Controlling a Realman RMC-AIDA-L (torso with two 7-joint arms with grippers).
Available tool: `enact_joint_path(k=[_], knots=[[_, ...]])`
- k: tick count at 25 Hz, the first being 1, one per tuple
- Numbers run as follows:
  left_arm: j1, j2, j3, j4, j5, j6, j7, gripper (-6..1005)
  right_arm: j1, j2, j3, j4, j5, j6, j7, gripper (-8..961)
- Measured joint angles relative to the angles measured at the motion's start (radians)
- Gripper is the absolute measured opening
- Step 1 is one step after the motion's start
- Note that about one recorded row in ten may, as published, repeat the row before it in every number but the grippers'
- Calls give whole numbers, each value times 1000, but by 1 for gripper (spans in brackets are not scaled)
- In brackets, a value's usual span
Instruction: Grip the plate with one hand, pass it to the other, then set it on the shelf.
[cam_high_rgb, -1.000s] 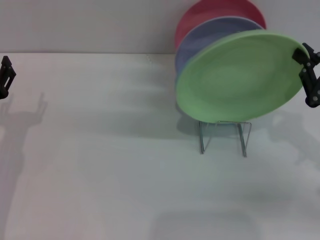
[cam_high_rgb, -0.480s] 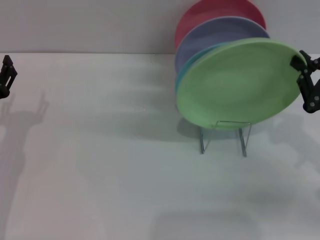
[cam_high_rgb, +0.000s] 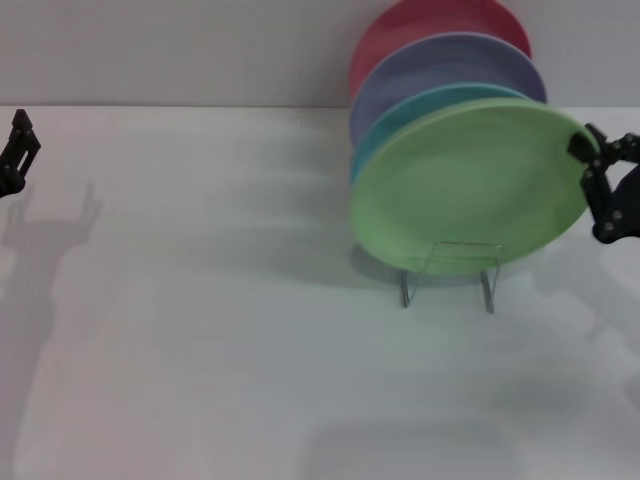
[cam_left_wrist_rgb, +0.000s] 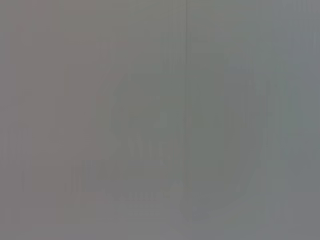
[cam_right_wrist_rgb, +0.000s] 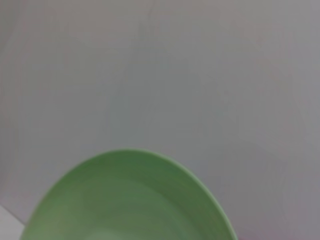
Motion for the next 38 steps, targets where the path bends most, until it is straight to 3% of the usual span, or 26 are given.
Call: enact_joint_path(k=[7, 13, 18, 21, 24, 25, 26, 29, 30, 34, 38], knots=[[-20, -2, 0, -5, 2, -24, 7, 802, 58, -7, 6, -113, -8, -4, -45, 140], [-22, -3, 1, -10, 2, -27, 8, 802, 59, -7, 5, -127, -22, 19, -50, 239], [-22, -3, 2, -17, 2, -28, 5, 802, 36, -2, 30, -126, -12, 118, -58, 322], [-22, -2, 2, -17, 2, -28, 5, 802, 29, 4, 80, -136, 19, 186, -59, 447], [-21, -2, 2, -18, 2, -24, 5, 802, 15, 8, 119, -185, 177, 256, -60, 565], [-20, -2, 2, -18, 2, -23, 6, 802, -1, 9, 130, -227, 358, 282, -60, 599], [-18, -2, 1, -18, 2, -20, 7, 802, -1, 9, 130, -227, 358, 282, -60, 634], [-12, -2, -1, -24, 1, -6, 9, 802, -16, 10, 134, -303, 646, 265, -54, 736], [-11, -3, -2, -43, -2, 20, 9, 802, -18, 10, 136, -341, 764, 219, -52, 730], [-11, -3, -2, -43, -2, 20, 9, 802, -21, 10, 137, -366, 822, 123, -52, 731], [-29, -5, -5, -119, -8, 91, 4, 802, -13, 10, 144, -399, 843, 60, -50, 731]])
